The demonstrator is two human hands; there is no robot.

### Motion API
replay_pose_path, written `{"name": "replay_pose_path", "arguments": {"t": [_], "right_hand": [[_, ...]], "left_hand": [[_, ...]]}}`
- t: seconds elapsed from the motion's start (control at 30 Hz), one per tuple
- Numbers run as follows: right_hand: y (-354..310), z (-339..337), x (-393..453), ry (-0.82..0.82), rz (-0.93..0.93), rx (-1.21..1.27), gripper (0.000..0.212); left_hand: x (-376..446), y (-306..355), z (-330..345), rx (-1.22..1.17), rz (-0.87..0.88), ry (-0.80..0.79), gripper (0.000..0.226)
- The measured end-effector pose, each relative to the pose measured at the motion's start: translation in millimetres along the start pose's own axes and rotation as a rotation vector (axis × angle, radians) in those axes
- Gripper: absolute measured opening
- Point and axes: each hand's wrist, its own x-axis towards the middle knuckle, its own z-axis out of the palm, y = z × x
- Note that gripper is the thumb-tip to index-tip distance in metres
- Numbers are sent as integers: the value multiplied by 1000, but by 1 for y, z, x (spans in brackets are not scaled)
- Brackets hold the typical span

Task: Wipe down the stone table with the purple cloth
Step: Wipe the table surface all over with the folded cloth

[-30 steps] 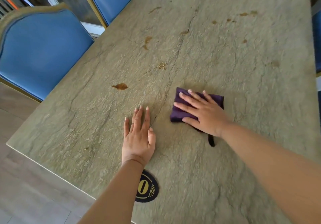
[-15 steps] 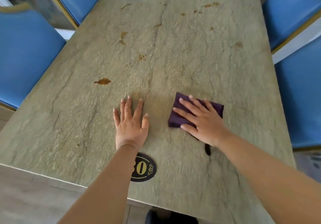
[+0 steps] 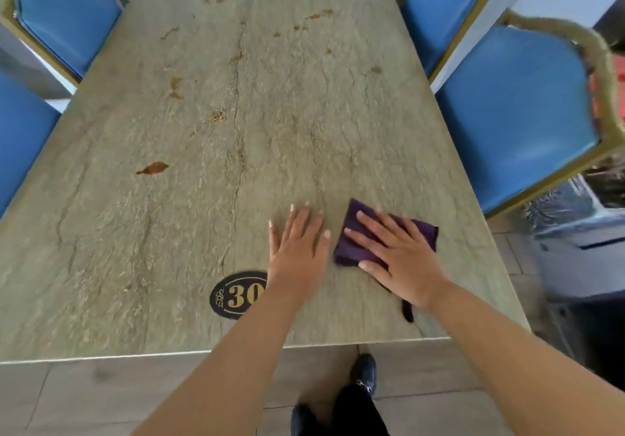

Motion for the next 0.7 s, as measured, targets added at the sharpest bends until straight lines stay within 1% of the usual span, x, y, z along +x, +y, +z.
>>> {"name": "replay_pose_path", "arguments": {"t": [0.07, 0.1, 0.13, 0.17, 0.2, 0.27, 0.33, 0.37, 0.4, 0.43, 0.5, 0.57, 0.6, 0.63, 0.67, 0.7], "right_hand": [[-7, 1, 6, 55, 438, 65, 57], [-23, 2, 8, 64, 579, 100, 58], [-45, 4, 7, 61, 635, 121, 60], [-67, 6, 2, 57, 615, 120, 61], [-85, 9, -6, 66, 532, 100, 61], [-94, 13, -33, 79, 253, 57, 60], [-65, 14, -57, 57, -44, 37, 56], [-44, 15, -67, 39, -126, 15, 54], [-24, 15, -74, 25, -127, -9, 54], [-6, 13, -78, 23, -52, -14, 54], [18, 7, -75, 34, 249, 45, 55], [14, 3, -65, 32, 604, 151, 56], [-1, 2, -59, 28, 727, 185, 57], [-20, 1, -54, 24, 783, 197, 58], [-40, 4, -53, 32, 760, 190, 59], [-58, 6, -56, 60, 667, 167, 60]], "left_hand": [[-5, 5, 10, 52, -4, -12, 54], [-6, 5, 13, 114, 5, -14, 56], [-6, 5, 15, 171, 21, -20, 57], [-5, 5, 15, 194, 35, -24, 60], [-4, 5, 15, 192, 42, -21, 64], [-3, 7, 15, 167, 50, -1, 71], [-4, 7, 15, 177, 60, 9, 71], [-4, 6, 15, 193, 59, 7, 69], [-4, 6, 16, 215, 55, 3, 67], [-4, 6, 17, 243, 53, -4, 67], [-4, 6, 19, 310, 54, -19, 72], [-5, 7, 20, 359, 54, -30, 79], [-5, 8, 20, 365, 51, -34, 80], [-5, 10, 20, 358, 49, -34, 80], [-4, 12, 20, 341, 45, -26, 79], [-3, 15, 21, 317, 39, -13, 77]]}}
